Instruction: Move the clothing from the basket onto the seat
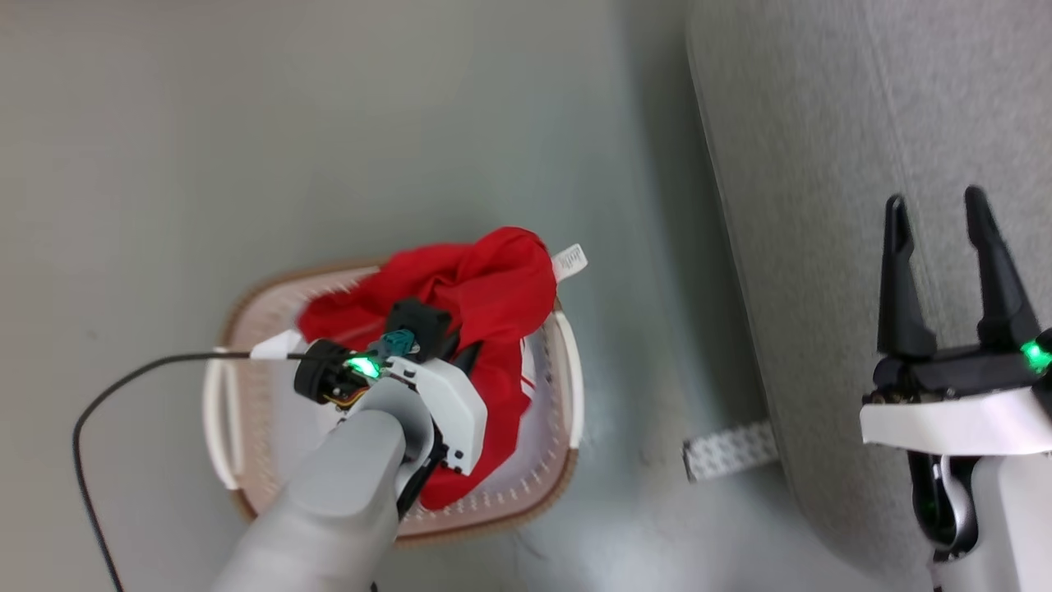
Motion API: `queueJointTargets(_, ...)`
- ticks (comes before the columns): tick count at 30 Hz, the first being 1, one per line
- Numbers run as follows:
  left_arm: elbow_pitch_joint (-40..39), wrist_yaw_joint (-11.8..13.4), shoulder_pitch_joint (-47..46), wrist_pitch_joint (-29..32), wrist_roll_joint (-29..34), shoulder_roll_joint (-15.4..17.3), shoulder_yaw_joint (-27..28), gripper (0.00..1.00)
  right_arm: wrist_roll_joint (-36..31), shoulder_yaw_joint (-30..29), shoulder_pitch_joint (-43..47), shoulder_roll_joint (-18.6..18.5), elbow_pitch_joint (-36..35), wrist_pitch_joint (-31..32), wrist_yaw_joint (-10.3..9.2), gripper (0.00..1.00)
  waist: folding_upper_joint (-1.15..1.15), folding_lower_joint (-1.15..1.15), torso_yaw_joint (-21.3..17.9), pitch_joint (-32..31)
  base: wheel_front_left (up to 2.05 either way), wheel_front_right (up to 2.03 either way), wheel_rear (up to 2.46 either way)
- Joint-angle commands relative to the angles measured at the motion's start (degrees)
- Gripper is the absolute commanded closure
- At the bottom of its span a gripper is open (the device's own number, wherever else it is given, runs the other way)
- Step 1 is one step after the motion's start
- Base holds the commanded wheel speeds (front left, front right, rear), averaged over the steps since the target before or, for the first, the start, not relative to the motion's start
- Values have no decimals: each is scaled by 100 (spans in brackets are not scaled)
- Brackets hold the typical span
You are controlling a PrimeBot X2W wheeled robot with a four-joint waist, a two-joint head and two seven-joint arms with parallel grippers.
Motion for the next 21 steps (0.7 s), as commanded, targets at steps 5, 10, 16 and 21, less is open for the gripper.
queueJointTargets(5,-378,-11,347,-68,-294,100,99,100,-128,-26,402,-16,257,5,-12,0,0,-1,783,-1476,0,0,0)
queueJointTargets(10,-890,4,636,-71,-338,243,110,100,-152,62,813,-17,480,5,-12,0,0,-1,1101,-2297,0,0,0)
queueJointTargets(16,-1724,150,930,41,-396,545,168,100,-151,287,1142,-33,599,5,-12,0,0,-1,1261,-2963,0,0,0)
queueJointTargets(21,-2745,321,1211,444,-445,897,196,100,-228,750,1264,-280,551,5,-12,0,0,-1,1265,-3326,0,0,0)
